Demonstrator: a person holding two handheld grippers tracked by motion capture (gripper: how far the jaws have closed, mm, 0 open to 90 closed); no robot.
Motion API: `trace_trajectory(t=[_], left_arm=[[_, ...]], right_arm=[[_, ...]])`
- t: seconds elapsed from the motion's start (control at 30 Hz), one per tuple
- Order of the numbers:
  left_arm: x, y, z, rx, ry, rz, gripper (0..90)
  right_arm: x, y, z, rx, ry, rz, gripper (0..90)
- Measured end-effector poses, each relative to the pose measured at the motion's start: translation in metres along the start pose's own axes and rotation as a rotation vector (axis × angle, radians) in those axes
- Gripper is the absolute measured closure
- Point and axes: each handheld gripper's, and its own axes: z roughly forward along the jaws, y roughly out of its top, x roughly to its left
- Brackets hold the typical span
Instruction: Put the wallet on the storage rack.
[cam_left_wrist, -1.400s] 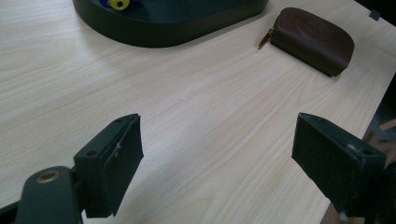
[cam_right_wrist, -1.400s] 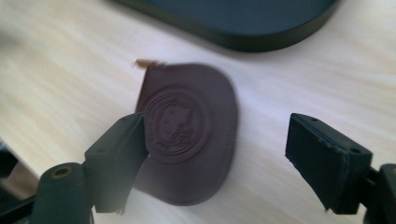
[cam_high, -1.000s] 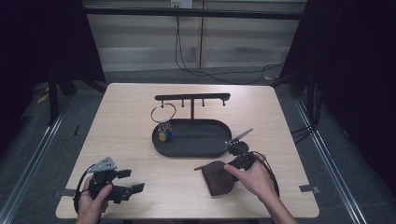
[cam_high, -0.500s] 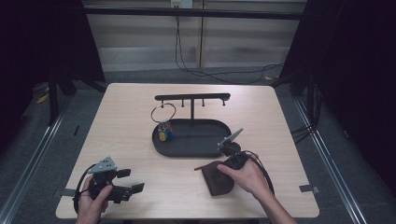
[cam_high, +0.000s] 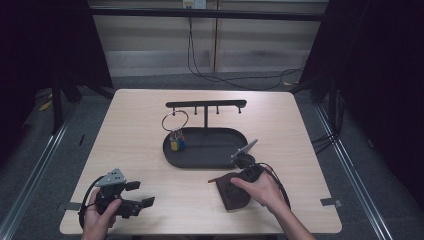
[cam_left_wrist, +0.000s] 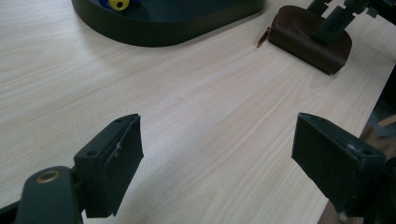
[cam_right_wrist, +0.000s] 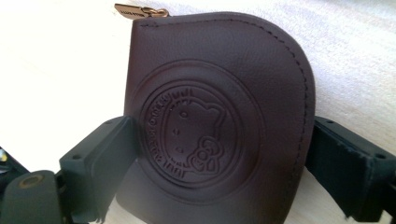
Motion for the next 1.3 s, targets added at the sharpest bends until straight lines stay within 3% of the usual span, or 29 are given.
trace_trajectory(t=[0.17,0.33,0.5,0.67,0.9,1.3], left_arm=[[0.0,0.0,0.0,-0.001,-0.001,-0.003,16.2],[0.0,0.0,0.0,0.001,-0.002,-0.002,16.2],[0.001,0.0,0.0,-0.002,-0.006,-0.009,16.2],[0.001,0.0,0.0,-0.003,-0.006,-0.01,16.2],[0.001,0.0,-0.001,-0.003,-0.007,-0.008,16.2],[0.001,0.0,-0.001,-0.003,-0.007,-0.008,16.2]], right_arm=[[0.002,0.001,0.001,0.006,0.004,-0.003,9.6],[-0.002,0.001,-0.002,0.003,0.019,0.014,16.1],[-0.013,0.0,-0.012,-0.05,0.058,0.081,37.5],[-0.02,-0.003,-0.021,-0.08,0.084,0.095,52.3],[-0.005,0.004,-0.029,-0.06,0.006,0.037,58.1],[0.012,0.011,-0.045,-0.061,-0.051,-0.026,68.2]])
